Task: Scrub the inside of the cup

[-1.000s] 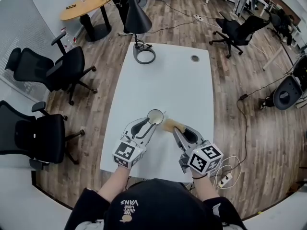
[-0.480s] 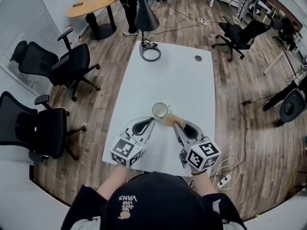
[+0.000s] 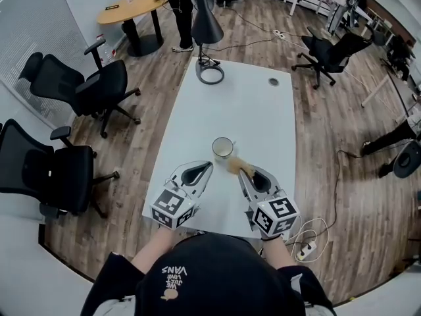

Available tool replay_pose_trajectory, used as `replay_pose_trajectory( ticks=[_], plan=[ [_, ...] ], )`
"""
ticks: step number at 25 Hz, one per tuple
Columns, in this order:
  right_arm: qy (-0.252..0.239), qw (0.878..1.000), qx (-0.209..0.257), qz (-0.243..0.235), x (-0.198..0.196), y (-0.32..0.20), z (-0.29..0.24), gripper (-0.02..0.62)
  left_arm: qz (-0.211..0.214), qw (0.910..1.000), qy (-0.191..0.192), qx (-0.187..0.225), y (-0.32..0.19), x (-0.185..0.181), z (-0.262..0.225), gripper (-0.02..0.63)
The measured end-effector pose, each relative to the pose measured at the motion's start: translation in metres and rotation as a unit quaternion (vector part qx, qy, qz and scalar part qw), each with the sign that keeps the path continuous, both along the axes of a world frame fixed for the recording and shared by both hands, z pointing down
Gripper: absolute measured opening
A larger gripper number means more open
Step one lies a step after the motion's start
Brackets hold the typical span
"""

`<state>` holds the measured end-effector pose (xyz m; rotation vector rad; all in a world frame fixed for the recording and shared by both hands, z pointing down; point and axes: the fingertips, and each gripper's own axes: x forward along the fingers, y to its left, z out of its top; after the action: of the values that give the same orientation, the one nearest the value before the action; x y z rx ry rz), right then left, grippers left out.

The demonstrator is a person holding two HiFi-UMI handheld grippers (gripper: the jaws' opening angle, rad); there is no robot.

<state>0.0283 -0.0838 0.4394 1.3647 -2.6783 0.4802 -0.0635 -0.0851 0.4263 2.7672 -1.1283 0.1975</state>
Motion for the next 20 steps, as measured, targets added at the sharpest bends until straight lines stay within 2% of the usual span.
replay_pose_trajectory(
  ticks=[20],
  plan=[
    [0.03, 0.999, 0.0, 0.016, 0.0, 0.015, 0.007, 0.091, 0.0, 1.0, -0.003, -0.004, 0.017, -0.009, 0.003, 0.011]
  ],
)
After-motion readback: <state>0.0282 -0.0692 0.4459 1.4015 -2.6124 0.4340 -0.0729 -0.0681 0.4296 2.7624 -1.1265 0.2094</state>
